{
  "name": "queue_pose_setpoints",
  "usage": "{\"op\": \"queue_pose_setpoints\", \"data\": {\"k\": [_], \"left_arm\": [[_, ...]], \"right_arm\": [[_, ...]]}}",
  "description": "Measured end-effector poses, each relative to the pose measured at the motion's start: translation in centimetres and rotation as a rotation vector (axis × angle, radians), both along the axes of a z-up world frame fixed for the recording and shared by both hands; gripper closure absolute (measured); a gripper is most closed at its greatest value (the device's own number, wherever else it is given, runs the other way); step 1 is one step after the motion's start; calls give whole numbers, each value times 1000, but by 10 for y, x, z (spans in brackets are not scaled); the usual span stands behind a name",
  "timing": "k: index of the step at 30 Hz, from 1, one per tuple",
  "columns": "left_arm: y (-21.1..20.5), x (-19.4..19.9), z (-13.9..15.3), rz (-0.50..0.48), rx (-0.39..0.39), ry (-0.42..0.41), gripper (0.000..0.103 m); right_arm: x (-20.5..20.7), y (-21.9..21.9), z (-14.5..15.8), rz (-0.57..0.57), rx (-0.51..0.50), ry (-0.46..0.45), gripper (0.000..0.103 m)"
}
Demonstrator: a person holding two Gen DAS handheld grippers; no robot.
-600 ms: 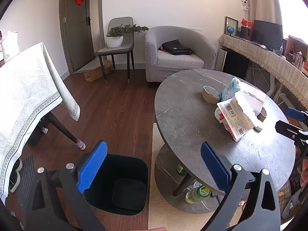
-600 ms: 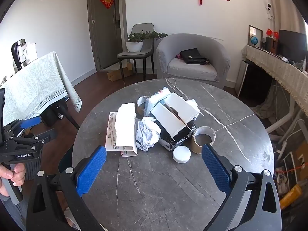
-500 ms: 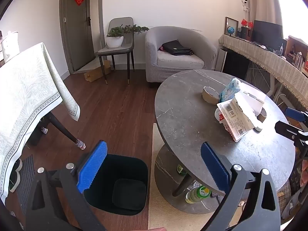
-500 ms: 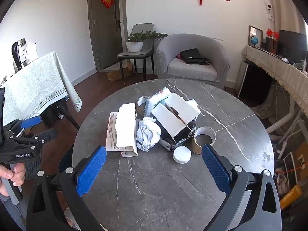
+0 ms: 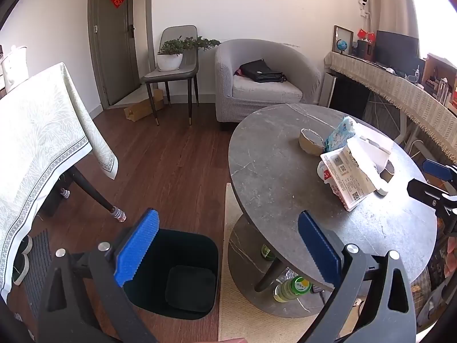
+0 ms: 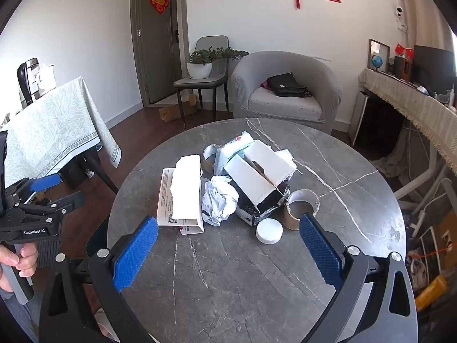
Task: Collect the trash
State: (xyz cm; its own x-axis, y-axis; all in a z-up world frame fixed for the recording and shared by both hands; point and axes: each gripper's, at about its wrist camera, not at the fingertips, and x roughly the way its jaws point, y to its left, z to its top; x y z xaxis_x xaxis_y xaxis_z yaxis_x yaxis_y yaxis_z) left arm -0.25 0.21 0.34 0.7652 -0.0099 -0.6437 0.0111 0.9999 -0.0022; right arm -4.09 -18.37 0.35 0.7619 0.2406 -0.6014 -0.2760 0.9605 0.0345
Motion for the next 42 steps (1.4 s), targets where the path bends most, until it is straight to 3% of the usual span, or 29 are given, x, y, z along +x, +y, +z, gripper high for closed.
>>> {"op": "queue_pose_setpoints", "data": {"k": [42], "left_arm": [[-6, 1, 0, -8, -12, 0, 3]], "right_arm": [[0, -1, 2, 1, 0, -2, 3]]}}
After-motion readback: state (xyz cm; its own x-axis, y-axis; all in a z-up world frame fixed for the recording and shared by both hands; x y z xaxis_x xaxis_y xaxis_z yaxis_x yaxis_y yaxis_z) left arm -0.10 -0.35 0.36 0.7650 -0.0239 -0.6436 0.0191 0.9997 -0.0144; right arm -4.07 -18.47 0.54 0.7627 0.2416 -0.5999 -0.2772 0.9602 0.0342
